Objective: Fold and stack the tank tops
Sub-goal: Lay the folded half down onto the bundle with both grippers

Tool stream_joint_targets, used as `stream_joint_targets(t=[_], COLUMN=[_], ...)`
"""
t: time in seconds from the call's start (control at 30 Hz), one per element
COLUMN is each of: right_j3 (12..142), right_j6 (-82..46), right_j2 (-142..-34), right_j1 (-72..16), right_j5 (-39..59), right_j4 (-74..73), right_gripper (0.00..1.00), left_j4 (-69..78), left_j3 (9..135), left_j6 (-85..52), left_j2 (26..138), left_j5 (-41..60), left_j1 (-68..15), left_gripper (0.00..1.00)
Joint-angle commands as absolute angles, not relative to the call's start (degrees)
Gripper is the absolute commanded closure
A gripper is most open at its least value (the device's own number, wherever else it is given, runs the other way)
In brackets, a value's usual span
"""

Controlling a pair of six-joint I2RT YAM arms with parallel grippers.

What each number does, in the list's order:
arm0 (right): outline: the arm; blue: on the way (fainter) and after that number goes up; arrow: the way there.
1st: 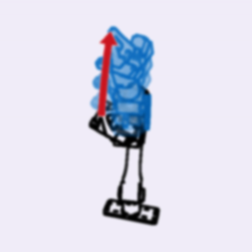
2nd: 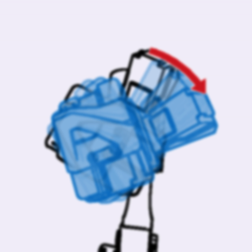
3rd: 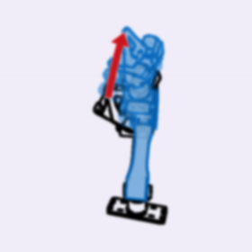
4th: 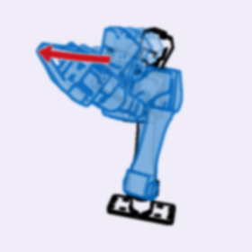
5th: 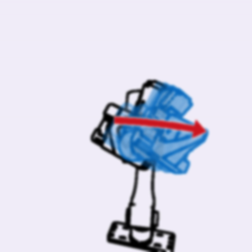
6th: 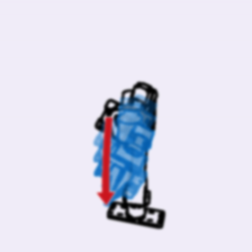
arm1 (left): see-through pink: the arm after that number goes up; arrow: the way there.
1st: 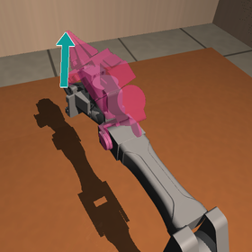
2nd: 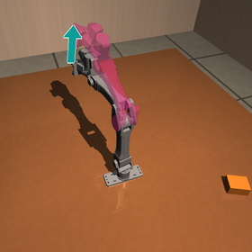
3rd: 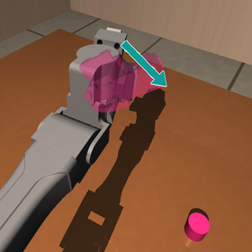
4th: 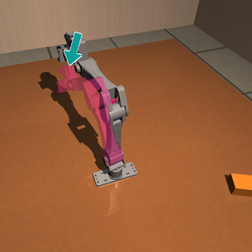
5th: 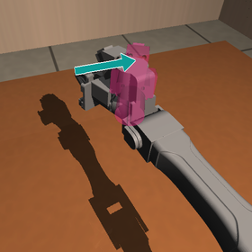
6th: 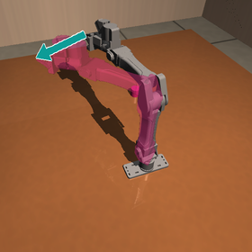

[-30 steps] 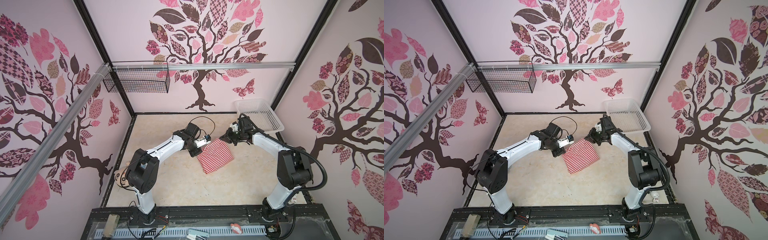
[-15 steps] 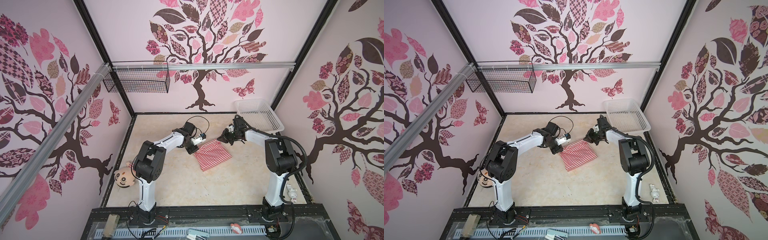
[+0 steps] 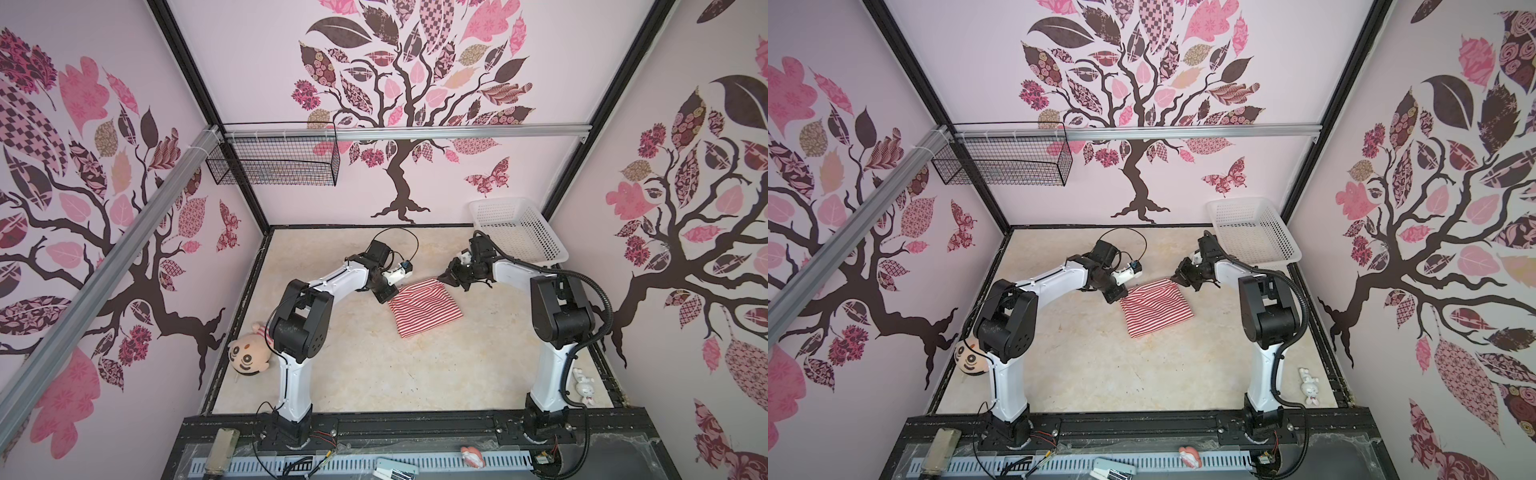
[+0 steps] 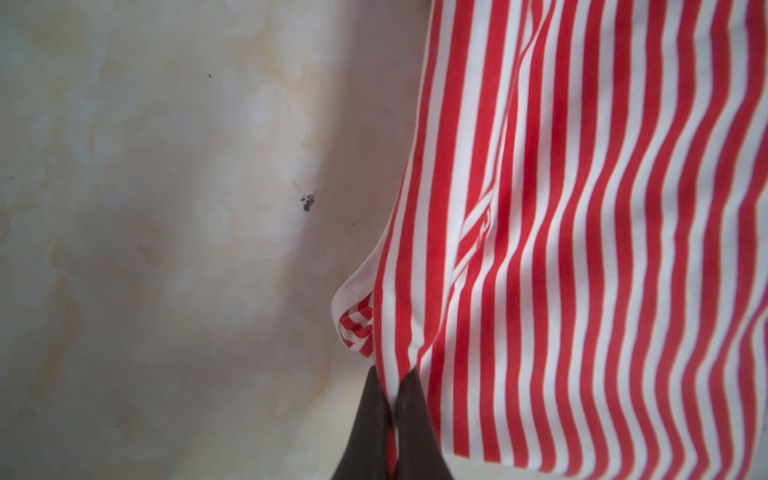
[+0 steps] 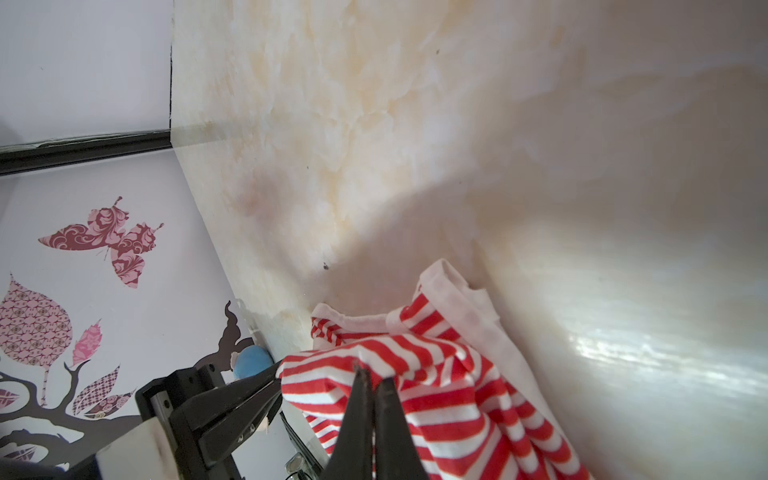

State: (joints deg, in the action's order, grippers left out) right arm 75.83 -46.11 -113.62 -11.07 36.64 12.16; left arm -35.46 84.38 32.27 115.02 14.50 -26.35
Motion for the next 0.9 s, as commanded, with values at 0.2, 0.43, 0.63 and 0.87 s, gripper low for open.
stream_joint_targets(t=[0.2, 0.43, 0.63, 0.87], right_j3=[74.9, 75.0, 75.9, 77.1], right_j6=[-46.1, -45.9, -46.0, -47.2], right_j2=[-103.6, -106.3, -113.2, -117.4], right_j1=[-10.6, -9.9, -9.5, -8.3], right_j5=[36.7, 36.5, 37.9, 38.5], right_j4=[13.3, 13.1, 11.0, 8.4], right_gripper=[1.0, 1.0, 1.0, 0.99], left_j4=[-34.5, -35.1, -35.6, -34.2], left_j3=[86.9, 90.1, 93.3, 95.5], left_j6=[31.5, 31.2, 31.6, 30.3], left_j2=[115.4, 118.6, 122.3, 124.9], left_j5=[15.9, 15.4, 14.3, 12.6], left_j1=[-25.8, -25.8, -25.8, -24.8], left_gripper=[0.93, 0.9, 0.9, 0.85])
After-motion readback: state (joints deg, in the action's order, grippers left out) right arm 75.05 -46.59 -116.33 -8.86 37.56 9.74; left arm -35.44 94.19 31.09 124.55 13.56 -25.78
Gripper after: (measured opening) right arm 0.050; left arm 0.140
